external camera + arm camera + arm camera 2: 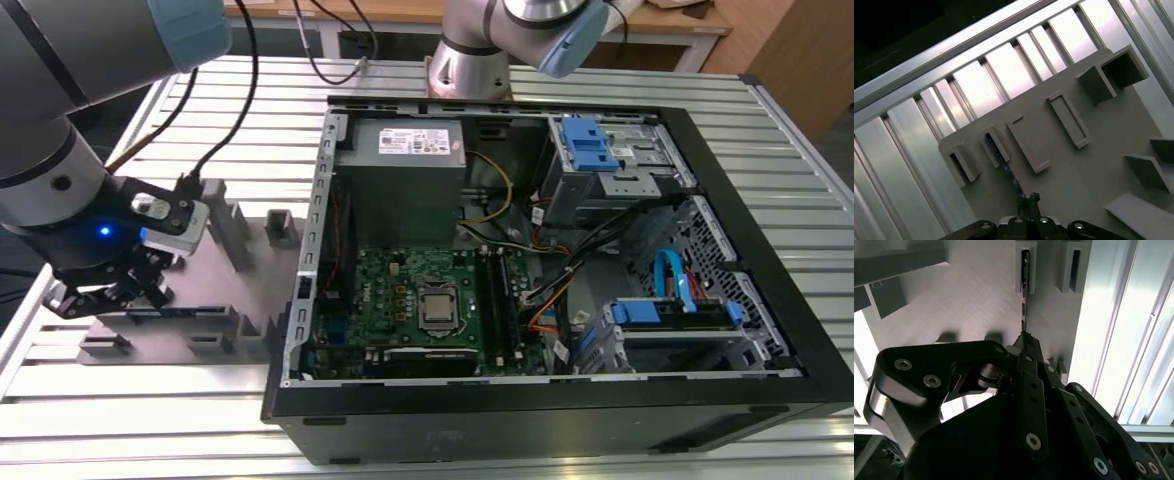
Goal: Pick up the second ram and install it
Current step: 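Pick up the second ram and move it above second insertion slot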
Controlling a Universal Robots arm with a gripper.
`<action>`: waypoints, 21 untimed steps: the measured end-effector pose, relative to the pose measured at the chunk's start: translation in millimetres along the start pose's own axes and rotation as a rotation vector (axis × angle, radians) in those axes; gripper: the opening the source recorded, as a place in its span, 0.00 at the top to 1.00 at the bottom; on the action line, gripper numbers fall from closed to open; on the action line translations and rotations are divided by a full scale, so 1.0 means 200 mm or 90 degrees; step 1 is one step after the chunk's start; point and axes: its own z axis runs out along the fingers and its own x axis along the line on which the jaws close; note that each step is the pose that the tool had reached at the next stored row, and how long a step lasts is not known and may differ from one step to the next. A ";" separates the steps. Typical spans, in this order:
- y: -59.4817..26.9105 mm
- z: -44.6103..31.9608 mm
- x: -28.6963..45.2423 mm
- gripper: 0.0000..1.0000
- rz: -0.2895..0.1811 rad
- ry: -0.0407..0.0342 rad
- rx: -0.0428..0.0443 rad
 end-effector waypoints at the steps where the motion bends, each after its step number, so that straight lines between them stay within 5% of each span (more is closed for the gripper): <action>1: 0.000 0.000 0.000 0.93 -0.007 0.0003 -0.0002; 21: 0.000 0.000 0.000 0.93 -0.147 0.0059 -0.0039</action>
